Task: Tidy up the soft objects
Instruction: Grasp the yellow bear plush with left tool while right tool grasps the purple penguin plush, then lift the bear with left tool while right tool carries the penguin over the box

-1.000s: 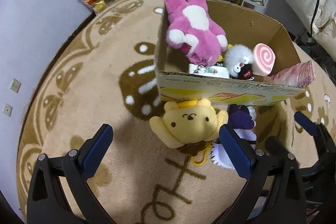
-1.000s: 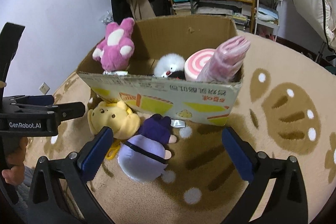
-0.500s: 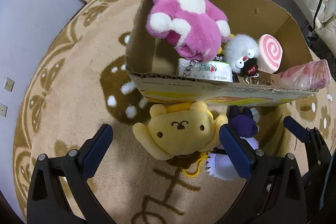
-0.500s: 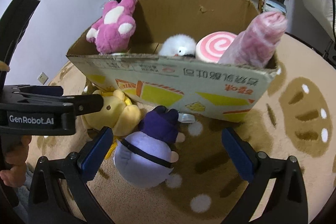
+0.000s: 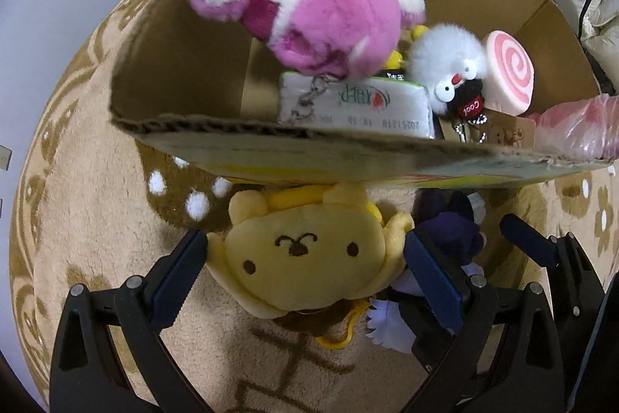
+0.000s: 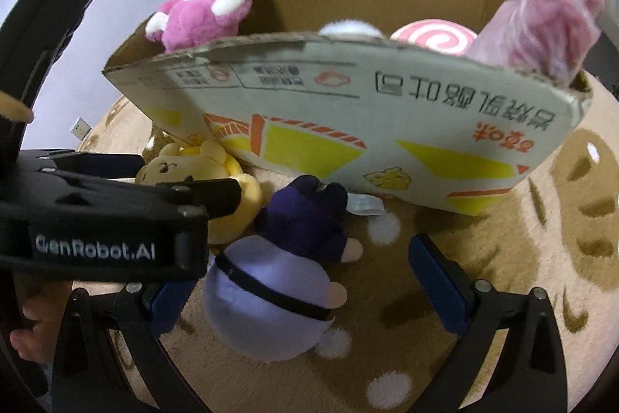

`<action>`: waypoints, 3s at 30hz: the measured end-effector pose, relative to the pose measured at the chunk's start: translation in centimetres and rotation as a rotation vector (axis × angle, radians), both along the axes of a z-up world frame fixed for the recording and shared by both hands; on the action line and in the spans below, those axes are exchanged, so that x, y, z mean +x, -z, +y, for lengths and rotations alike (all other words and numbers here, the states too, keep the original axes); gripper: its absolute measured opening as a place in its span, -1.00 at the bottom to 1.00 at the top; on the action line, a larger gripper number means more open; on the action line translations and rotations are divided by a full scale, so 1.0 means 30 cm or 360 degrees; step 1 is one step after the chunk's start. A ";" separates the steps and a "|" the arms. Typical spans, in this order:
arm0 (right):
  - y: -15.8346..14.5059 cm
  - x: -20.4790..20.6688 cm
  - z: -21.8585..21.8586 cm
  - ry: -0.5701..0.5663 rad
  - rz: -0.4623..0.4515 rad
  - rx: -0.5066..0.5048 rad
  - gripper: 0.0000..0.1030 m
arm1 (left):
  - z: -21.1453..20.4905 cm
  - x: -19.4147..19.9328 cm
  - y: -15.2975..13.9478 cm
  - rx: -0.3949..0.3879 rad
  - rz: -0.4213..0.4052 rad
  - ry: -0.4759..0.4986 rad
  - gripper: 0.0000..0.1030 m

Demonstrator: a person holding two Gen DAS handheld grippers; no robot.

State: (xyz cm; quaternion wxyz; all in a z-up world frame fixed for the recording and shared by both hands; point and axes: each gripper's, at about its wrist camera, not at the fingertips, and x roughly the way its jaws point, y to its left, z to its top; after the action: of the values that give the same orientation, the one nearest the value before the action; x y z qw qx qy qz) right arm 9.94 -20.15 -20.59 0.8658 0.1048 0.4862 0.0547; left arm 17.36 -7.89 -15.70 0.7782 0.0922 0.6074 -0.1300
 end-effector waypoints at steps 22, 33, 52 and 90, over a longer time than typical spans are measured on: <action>0.053 0.000 0.075 -0.0011 0.0076 -0.0014 1.00 | -0.042 0.014 0.096 0.0041 0.0046 0.0004 0.79; 0.023 -0.020 0.064 -0.0053 0.0067 0.0157 0.18 | -0.010 -0.021 0.044 0.0005 0.0023 -0.0010 0.67; -0.119 -0.122 -0.025 0.0049 -0.0120 -0.0013 0.06 | 0.088 -0.122 -0.141 -0.0076 -0.0219 -0.0075 0.67; -0.570 -0.350 -0.051 0.0331 -0.0929 -0.0291 0.06 | 0.153 -0.390 -0.571 -0.0191 -0.1216 -0.0145 0.67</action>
State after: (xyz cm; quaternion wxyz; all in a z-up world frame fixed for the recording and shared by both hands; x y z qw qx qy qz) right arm -0.56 -21.67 -3.51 0.9755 0.0555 0.2068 -0.0504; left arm 5.66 -3.30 1.44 0.9574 0.0613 0.2685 -0.0868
